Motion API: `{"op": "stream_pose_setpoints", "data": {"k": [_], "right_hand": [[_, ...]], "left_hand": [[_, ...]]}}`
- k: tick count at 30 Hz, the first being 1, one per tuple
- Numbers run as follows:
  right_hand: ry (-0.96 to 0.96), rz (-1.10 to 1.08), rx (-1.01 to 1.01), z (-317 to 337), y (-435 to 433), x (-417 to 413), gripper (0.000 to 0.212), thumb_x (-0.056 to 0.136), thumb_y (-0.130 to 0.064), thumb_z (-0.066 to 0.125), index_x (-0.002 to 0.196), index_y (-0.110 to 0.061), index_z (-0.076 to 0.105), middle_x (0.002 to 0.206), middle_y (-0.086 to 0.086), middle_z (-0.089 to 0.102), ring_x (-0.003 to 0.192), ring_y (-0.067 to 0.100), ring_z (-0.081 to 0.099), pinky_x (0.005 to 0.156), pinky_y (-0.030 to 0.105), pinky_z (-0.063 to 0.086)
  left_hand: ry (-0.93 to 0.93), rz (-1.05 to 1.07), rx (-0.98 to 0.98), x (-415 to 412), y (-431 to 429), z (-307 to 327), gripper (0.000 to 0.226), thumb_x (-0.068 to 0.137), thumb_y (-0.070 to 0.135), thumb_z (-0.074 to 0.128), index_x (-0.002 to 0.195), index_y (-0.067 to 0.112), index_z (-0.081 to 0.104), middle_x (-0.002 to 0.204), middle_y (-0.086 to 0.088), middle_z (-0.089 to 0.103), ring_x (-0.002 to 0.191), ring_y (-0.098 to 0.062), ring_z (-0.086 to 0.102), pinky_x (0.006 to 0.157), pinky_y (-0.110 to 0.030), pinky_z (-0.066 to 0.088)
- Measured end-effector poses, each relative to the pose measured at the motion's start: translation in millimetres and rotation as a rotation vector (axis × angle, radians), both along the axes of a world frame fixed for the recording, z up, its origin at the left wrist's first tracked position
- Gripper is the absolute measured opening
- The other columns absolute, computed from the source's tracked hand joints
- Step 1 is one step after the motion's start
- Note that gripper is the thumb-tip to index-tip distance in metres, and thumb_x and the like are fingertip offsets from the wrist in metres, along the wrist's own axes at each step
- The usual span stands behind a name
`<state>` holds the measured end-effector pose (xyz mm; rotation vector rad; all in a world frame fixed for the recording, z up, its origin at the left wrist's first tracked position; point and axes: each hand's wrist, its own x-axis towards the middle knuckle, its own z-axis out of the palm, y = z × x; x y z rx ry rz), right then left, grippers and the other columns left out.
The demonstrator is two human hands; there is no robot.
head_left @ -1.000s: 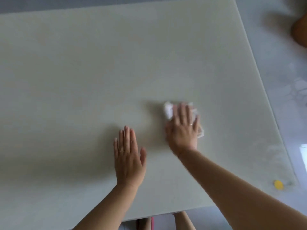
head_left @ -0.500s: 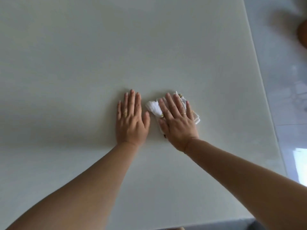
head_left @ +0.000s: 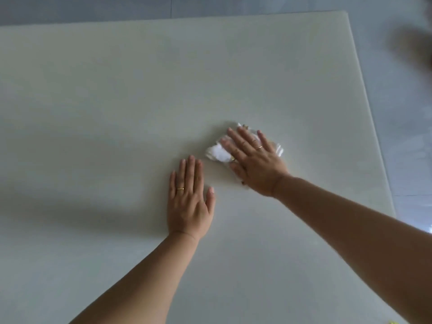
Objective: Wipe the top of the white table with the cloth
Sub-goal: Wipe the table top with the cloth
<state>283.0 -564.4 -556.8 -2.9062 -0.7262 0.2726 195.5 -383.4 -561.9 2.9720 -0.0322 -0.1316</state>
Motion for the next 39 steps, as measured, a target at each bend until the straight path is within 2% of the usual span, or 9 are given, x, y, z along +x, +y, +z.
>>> {"op": "stream_pose_setpoints", "data": {"k": [6,8,12,14,20,26,32,37,39], "right_hand": [[0.027,-0.789,0.063,-5.6,5.1,55.1,0.057,0.098,-0.039,0.024,0.151,-0.027,0.007,0.160,-0.001,-0.001,0.146,0.019,-0.009,0.115,0.045,-0.011],[0.031,-0.641,0.082,-6.2,35.9,45.3,0.058,0.097,-0.039,0.026,0.151,-0.025,0.009,0.160,0.002,0.000,0.146,0.022,-0.009,0.114,0.046,-0.012],[-0.015,0.046,-0.006,-2.5,6.7,59.0,0.056,0.098,-0.043,0.027,0.150,-0.027,0.014,0.159,-0.001,0.010,0.147,0.021,0.002,0.117,0.045,-0.001],[-0.027,-0.002,-0.035,-4.6,-21.2,89.7,0.055,0.099,-0.041,0.027,0.150,-0.028,0.015,0.159,-0.001,0.010,0.147,0.019,0.003,0.117,0.045,0.001],[0.010,-0.735,0.083,-10.1,17.3,124.0,0.057,0.097,-0.038,0.026,0.150,-0.028,0.009,0.160,-0.001,0.001,0.146,0.019,-0.007,0.114,0.047,-0.011],[-0.045,-0.006,-0.020,-5.5,-11.3,131.8,0.056,0.097,-0.044,0.022,0.150,-0.028,0.015,0.159,-0.002,0.011,0.147,0.019,0.004,0.118,0.044,0.002],[-0.007,-0.682,0.059,-8.9,5.2,188.0,0.056,0.097,-0.036,0.026,0.150,-0.026,0.013,0.160,0.001,0.005,0.146,0.020,-0.003,0.116,0.046,-0.006],[-0.016,-0.096,-0.004,-4.8,21.4,179.3,0.057,0.096,-0.045,0.019,0.150,-0.027,0.012,0.160,-0.002,0.008,0.147,0.020,0.000,0.117,0.045,-0.002],[-0.020,-0.085,-0.030,-4.1,-9.9,209.0,0.056,0.097,-0.045,0.018,0.150,-0.030,0.010,0.160,-0.005,0.006,0.147,0.016,-0.001,0.118,0.043,-0.001]], "left_hand": [[-0.031,0.010,-0.050,3.5,-0.5,3.0,0.059,0.091,0.035,0.035,0.141,0.004,0.041,0.149,-0.017,0.036,0.138,-0.032,0.034,0.112,-0.048,0.025],[-0.068,0.019,-0.065,14.9,-0.1,6.9,0.053,0.090,0.032,0.038,0.133,0.003,0.050,0.140,-0.018,0.048,0.129,-0.034,0.045,0.110,-0.048,0.028],[-0.125,0.036,-0.079,67.6,-3.7,12.8,0.049,0.090,0.031,0.038,0.126,0.002,0.054,0.134,-0.019,0.052,0.124,-0.036,0.049,0.110,-0.050,0.029],[-0.127,0.002,-0.077,103.7,-7.4,12.7,0.056,0.092,0.034,0.035,0.134,0.002,0.048,0.144,-0.019,0.043,0.134,-0.035,0.040,0.113,-0.049,0.023],[-0.068,0.010,-0.043,175.0,-16.0,-7.0,0.063,0.097,0.043,0.031,0.149,0.009,0.020,0.158,-0.010,0.015,0.147,-0.023,0.011,0.119,-0.039,0.003],[-0.077,0.016,-0.038,175.8,-17.2,-8.8,0.065,0.093,0.042,0.022,0.147,0.006,0.028,0.156,-0.011,0.023,0.145,-0.024,0.017,0.118,-0.041,0.010],[-0.049,0.031,-0.058,176.5,-18.6,-5.0,0.067,0.091,0.042,0.026,0.148,0.007,0.026,0.156,-0.010,0.023,0.145,-0.024,0.017,0.118,-0.042,0.012],[-0.025,0.038,-0.047,177.4,-19.3,-2.5,0.066,0.091,0.042,0.028,0.147,0.006,0.029,0.155,-0.011,0.025,0.145,-0.024,0.019,0.118,-0.042,0.014],[-0.032,0.038,-0.055,177.5,-19.2,-2.3,0.065,0.091,0.041,0.031,0.146,0.006,0.030,0.155,-0.010,0.026,0.144,-0.024,0.021,0.117,-0.043,0.016]]}}
